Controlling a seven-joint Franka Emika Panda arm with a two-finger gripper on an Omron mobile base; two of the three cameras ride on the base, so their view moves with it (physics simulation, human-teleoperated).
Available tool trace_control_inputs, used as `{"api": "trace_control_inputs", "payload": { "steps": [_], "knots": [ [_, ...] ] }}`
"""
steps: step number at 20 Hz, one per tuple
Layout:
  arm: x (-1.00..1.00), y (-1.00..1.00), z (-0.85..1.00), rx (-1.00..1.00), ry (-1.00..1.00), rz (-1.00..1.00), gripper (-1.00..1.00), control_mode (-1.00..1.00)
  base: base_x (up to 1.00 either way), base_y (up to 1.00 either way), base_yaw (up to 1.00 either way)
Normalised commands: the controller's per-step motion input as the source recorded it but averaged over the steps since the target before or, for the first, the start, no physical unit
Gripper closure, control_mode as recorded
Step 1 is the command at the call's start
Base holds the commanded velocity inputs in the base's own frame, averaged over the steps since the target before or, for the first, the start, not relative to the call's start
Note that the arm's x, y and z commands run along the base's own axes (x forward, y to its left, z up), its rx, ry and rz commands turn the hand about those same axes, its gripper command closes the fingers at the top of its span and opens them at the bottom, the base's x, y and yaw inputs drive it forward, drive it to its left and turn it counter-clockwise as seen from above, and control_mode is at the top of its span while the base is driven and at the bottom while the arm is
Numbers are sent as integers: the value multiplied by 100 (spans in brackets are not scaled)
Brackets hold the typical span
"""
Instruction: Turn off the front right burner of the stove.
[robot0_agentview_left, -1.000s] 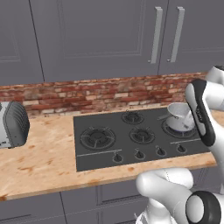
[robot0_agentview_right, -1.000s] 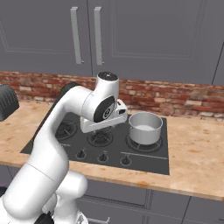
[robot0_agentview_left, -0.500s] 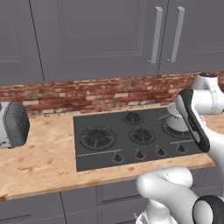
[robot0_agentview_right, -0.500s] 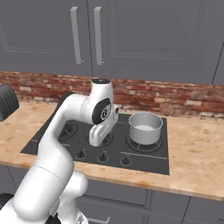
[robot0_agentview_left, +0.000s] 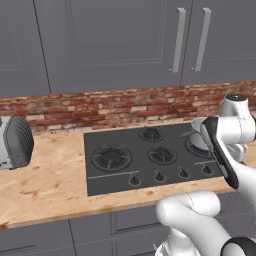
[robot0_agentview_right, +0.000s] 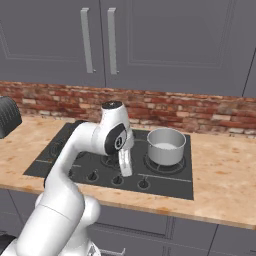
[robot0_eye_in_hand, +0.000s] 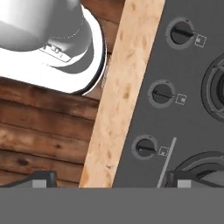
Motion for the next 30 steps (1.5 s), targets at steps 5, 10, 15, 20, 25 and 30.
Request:
{"api": "trace_control_inputs", "payload": {
  "steps": [5, 10, 15, 20, 25, 30],
  "knots": [
    [10, -45, -12, 14, -12, 37, -100, -100, 0, 0, 0],
    [52, -3, -7, 10, -3, 26, -100, -100, 0, 0, 0],
    [46, 8, -15, 0, 0, 15, -100, -100, 0, 0, 0],
    [4, 0, -12, -6, 5, 16, -100, -100, 0, 0, 0],
    [0, 0, -22, -11, 12, 14, -100, -100, 0, 0, 0],
    [3, 3, -38, -11, 11, 14, -100, -100, 0, 0, 0]
  ]
}}
